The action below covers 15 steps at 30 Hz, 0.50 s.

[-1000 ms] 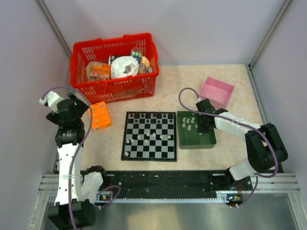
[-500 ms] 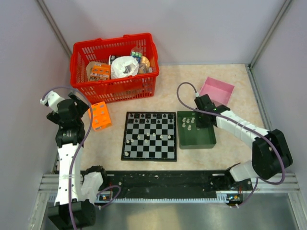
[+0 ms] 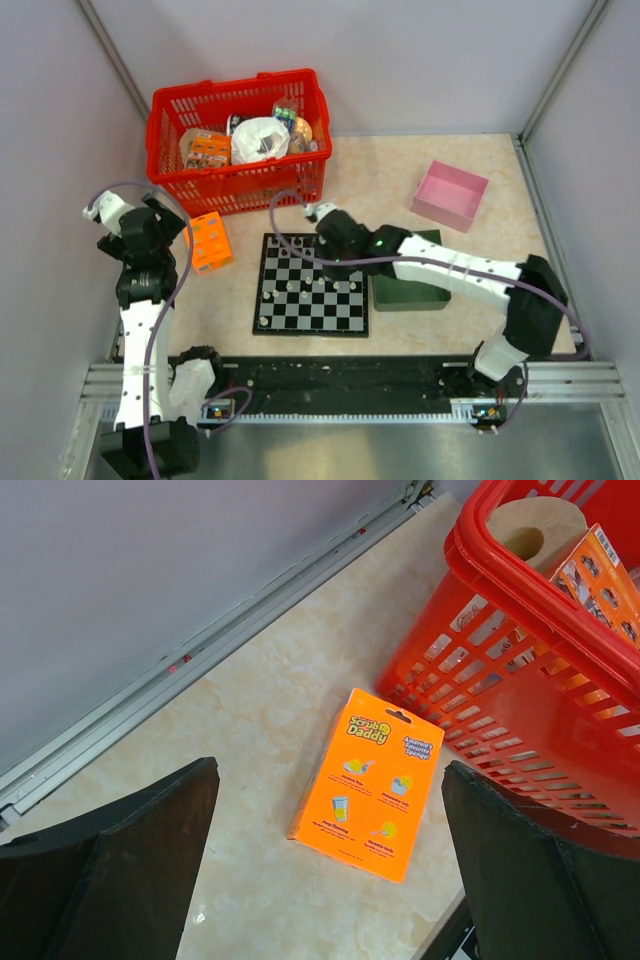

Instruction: Set up the chess pieces on the board

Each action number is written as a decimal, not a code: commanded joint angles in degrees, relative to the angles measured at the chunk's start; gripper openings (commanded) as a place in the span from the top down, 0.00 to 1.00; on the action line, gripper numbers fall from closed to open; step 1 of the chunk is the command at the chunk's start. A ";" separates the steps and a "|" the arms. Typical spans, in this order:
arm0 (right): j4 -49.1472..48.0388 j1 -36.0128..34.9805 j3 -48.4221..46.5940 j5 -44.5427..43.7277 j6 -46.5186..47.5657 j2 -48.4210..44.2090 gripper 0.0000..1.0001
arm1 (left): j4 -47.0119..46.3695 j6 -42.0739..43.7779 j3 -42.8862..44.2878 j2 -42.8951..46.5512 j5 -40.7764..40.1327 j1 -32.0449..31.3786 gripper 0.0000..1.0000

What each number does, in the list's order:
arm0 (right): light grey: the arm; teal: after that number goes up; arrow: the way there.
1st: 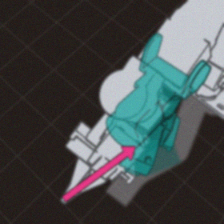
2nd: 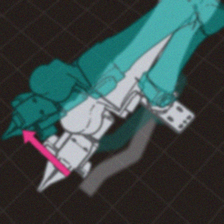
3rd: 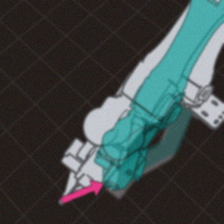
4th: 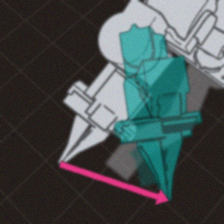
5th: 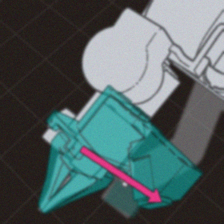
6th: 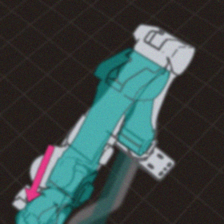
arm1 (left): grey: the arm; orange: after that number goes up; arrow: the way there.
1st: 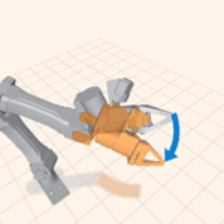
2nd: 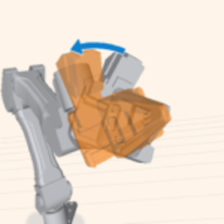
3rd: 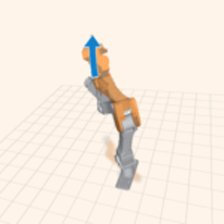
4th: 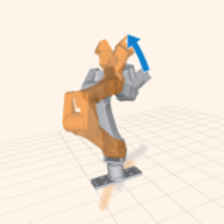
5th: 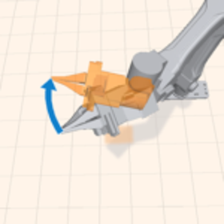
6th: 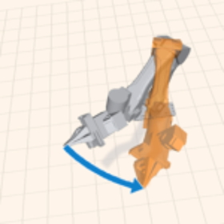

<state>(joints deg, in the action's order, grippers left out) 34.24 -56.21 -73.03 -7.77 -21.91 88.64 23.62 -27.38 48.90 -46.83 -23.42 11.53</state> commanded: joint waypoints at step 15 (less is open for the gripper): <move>-5.41 -14.98 -18.01 3.64 0.38 25.08 0.95 | 1.43 -0.40 0.49 4.11 -9.18 0.25 0.01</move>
<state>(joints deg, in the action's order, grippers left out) 31.22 -69.78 -86.08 -4.36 -22.04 111.50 25.08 -27.40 48.84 -43.64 -29.67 11.55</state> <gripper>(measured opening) 0.123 0.987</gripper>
